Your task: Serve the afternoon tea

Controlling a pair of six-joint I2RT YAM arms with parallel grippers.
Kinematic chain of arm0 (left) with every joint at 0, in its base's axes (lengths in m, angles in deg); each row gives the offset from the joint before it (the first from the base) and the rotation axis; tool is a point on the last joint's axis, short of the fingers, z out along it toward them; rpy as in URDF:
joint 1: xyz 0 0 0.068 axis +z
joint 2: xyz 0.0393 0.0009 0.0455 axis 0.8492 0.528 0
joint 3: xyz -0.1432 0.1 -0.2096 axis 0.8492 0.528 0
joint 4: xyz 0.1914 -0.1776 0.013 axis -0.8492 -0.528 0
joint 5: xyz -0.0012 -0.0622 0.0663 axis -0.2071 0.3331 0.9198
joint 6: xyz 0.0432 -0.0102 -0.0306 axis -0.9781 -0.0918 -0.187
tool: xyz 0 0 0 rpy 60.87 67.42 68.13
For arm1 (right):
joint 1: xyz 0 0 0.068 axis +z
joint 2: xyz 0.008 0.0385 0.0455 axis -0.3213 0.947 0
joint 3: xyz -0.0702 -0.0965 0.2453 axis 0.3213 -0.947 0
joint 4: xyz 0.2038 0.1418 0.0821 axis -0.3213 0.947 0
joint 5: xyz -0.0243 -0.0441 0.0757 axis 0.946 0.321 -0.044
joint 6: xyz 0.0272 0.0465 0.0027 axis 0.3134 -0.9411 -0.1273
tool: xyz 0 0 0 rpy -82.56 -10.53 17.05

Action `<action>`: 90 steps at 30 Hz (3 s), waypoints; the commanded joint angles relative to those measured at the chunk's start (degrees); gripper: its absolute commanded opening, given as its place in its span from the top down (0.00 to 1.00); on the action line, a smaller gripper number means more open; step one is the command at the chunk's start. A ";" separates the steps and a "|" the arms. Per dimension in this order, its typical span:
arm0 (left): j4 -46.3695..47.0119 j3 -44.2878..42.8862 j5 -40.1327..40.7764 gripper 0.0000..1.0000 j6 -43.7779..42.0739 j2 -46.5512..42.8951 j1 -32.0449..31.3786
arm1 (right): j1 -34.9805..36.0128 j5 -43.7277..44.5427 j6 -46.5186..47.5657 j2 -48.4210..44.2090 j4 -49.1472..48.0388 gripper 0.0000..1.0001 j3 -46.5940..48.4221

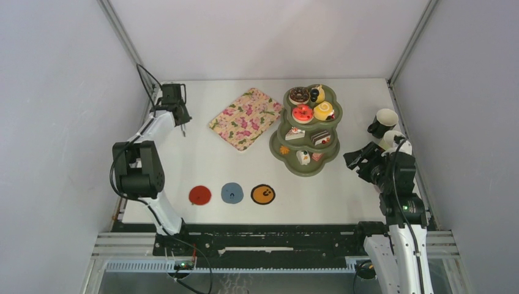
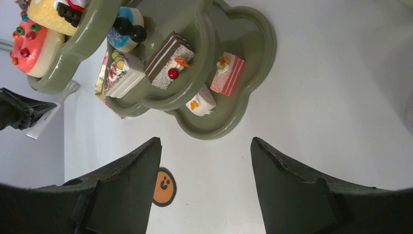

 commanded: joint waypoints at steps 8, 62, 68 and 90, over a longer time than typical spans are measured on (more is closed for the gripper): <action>-2.75 -3.28 -0.05 0.31 5.39 -3.63 0.88 | 0.29 1.76 1.45 -1.55 0.92 0.24 2.34; -10.74 26.39 1.59 0.15 16.24 -35.19 -42.17 | -2.39 26.96 -6.82 4.64 15.14 0.23 8.27; -9.31 26.57 4.01 0.14 16.53 -35.65 -42.76 | -10.87 26.02 -0.99 14.25 17.53 0.22 13.80; -5.33 28.32 -2.16 0.11 11.45 -33.74 -42.70 | -13.92 23.27 3.02 26.11 3.00 0.19 4.00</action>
